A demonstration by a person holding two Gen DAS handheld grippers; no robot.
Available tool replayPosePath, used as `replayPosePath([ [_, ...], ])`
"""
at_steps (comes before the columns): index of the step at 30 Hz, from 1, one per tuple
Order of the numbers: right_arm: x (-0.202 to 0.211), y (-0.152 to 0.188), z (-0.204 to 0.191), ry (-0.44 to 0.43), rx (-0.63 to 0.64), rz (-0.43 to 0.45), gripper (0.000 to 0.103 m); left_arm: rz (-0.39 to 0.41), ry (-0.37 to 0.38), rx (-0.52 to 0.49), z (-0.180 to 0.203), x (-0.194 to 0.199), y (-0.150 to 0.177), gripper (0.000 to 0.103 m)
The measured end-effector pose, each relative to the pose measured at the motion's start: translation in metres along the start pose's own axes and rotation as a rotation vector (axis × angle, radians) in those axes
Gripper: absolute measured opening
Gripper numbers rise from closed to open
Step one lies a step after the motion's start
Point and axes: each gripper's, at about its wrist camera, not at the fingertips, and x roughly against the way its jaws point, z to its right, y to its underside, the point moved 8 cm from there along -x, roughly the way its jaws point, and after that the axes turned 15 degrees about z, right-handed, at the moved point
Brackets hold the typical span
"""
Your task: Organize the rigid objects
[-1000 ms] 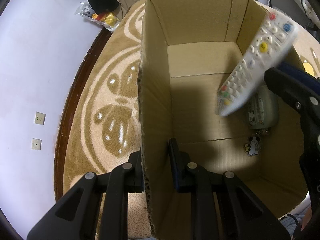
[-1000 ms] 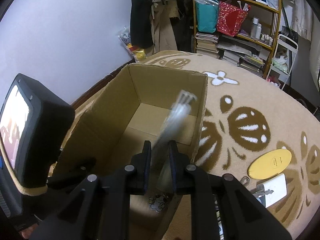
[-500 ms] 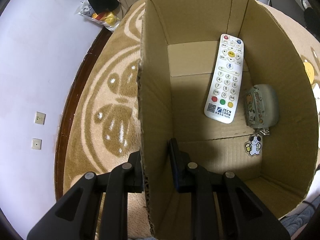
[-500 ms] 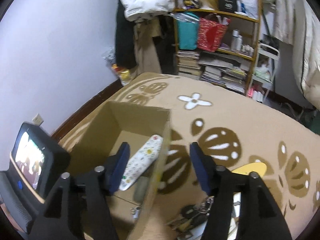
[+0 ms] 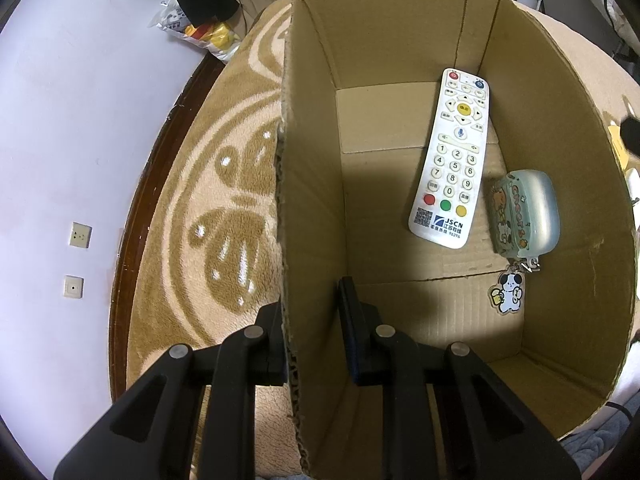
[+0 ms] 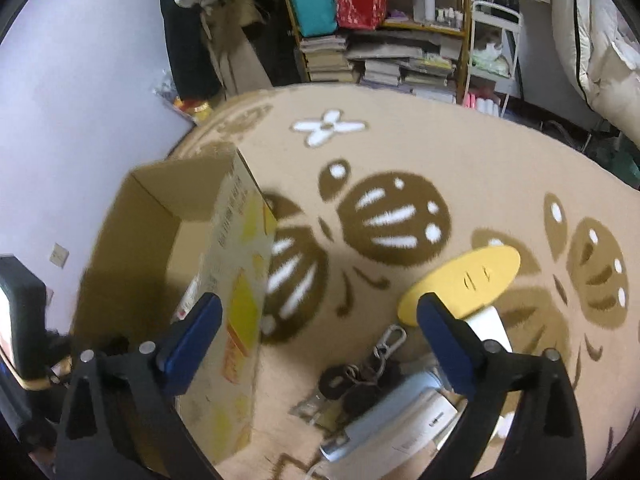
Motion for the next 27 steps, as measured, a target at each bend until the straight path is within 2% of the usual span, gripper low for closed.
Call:
replayPosePath([
  [8, -0.005, 0.027, 0.02, -0.009, -0.076, -0.084, 0.102, 0.003, 0.002, 0.0, 0.0, 0.002, 0.001, 0.021],
  [14, -0.011, 0.04, 0.024, -0.037, -0.123, -0.114, 0.102, 0.001, 0.007, 0.002, -0.001, 0.002, 0.0, 0.021],
  [16, -0.015, 0.044, 0.026, -0.02, -0.118, -0.124, 0.096, 0.001, 0.009, 0.005, -0.001, 0.002, 0.0, 0.021],
  [18, -0.02, 0.05, 0.028, -0.012, -0.11, -0.148, 0.084, 0.0, 0.011, 0.009, -0.002, 0.002, 0.0, 0.021],
  [24, -0.035, 0.062, 0.029, 0.001, -0.112, -0.2, 0.064, 0.0, 0.011, 0.009, -0.004, 0.002, -0.001, 0.021],
  [27, -0.038, 0.064, 0.031, 0.03, -0.098, -0.204, 0.059, 0.001, 0.012, 0.01, -0.004, 0.001, -0.001, 0.021],
])
